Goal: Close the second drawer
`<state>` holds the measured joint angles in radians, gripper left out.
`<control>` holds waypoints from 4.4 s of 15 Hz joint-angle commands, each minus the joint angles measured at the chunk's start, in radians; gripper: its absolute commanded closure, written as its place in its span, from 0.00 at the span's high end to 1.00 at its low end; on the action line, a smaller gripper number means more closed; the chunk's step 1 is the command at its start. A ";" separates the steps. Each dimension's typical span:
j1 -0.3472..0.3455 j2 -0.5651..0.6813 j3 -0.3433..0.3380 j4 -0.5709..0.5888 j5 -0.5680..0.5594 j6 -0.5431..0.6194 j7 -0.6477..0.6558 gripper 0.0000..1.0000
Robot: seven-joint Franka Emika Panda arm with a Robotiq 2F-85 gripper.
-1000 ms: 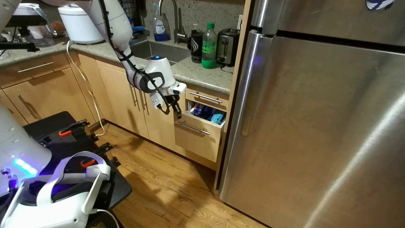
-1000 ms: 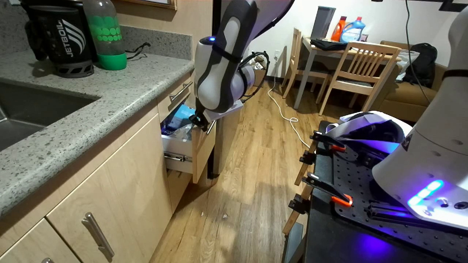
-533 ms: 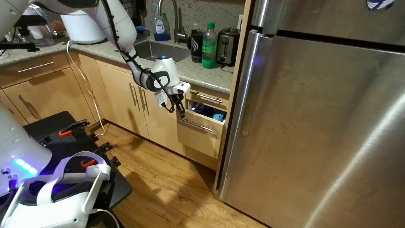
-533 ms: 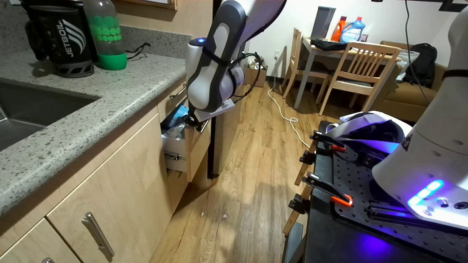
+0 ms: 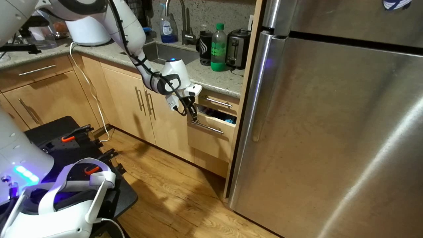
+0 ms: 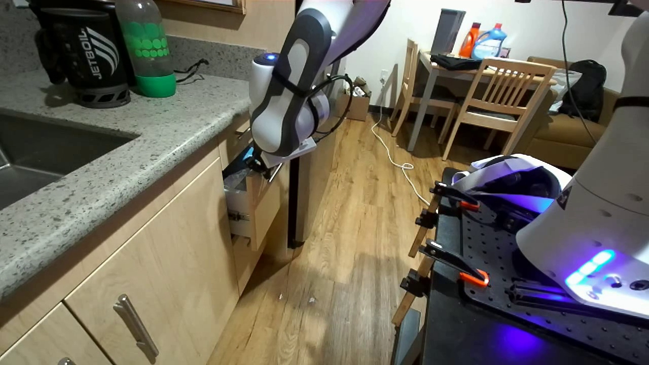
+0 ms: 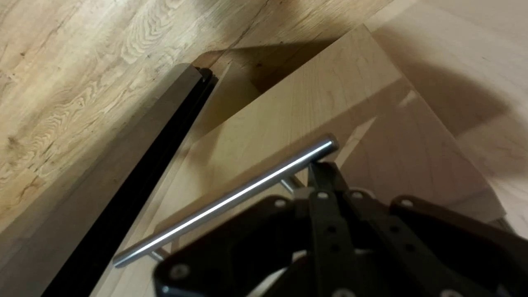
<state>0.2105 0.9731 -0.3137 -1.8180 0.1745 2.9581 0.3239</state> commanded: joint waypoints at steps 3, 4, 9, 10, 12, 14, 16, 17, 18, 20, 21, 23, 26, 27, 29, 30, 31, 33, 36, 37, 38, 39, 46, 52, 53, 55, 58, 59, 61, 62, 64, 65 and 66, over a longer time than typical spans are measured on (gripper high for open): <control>0.019 0.044 -0.030 0.056 -0.016 0.032 0.054 0.00; 0.022 0.048 -0.036 0.061 -0.015 0.037 0.057 0.00; 0.045 0.071 -0.065 0.085 -0.010 0.060 0.087 0.00; 0.050 0.074 -0.072 0.089 -0.011 0.061 0.089 0.00; 0.062 0.079 -0.085 0.095 -0.009 0.064 0.095 0.00; 0.073 0.086 -0.097 0.104 -0.009 0.064 0.109 0.00; 0.083 0.092 -0.107 0.110 -0.008 0.064 0.117 0.00; 0.087 0.096 -0.110 0.113 -0.008 0.064 0.121 0.00; 0.091 0.099 -0.113 0.116 -0.009 0.065 0.122 0.00; 0.096 0.107 -0.117 0.123 -0.008 0.065 0.123 0.00; 0.096 0.111 -0.117 0.128 -0.008 0.067 0.122 0.00; 0.092 0.126 -0.112 0.143 -0.008 0.110 0.114 0.00; 0.094 0.156 -0.117 0.163 0.001 0.169 0.102 0.00; 0.094 0.167 -0.118 0.172 0.008 0.190 0.096 0.00; 0.099 0.183 -0.124 0.187 0.019 0.213 0.091 0.00; 0.101 0.189 -0.127 0.193 0.025 0.223 0.088 0.00; 0.103 0.193 -0.130 0.194 0.029 0.233 0.085 0.00; 0.105 0.199 -0.135 0.198 0.038 0.254 0.080 0.00; 0.114 0.191 -0.150 0.167 0.049 0.284 0.067 0.00; 0.117 0.175 -0.153 0.137 0.046 0.294 0.053 0.00; 0.111 0.156 -0.146 0.111 0.041 0.301 0.036 0.00; 0.092 0.179 -0.127 0.153 0.047 0.267 0.039 0.01; 0.094 0.178 -0.131 0.148 0.050 0.281 0.034 0.01; 0.099 0.136 -0.138 0.084 0.097 0.283 0.047 0.00; 0.097 0.127 -0.133 0.069 0.103 0.284 0.044 0.00; 0.100 0.107 -0.128 0.035 0.108 0.291 0.037 0.00; 0.120 0.079 -0.138 -0.017 0.110 0.293 0.037 0.00; 0.129 0.069 -0.144 -0.037 0.111 0.291 0.038 0.00; 0.146 0.041 -0.153 -0.087 0.109 0.297 0.034 0.00; 0.149 0.025 -0.151 -0.110 0.104 0.301 0.028 0.00; 0.144 -0.020 -0.135 -0.170 0.090 0.327 0.002 0.00; 0.137 -0.048 -0.123 -0.207 0.083 0.356 -0.019 0.00; 0.130 -0.075 -0.112 -0.243 0.077 0.390 -0.043 0.00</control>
<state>0.3476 1.0176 -0.4550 -1.9148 0.2615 3.2729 0.3556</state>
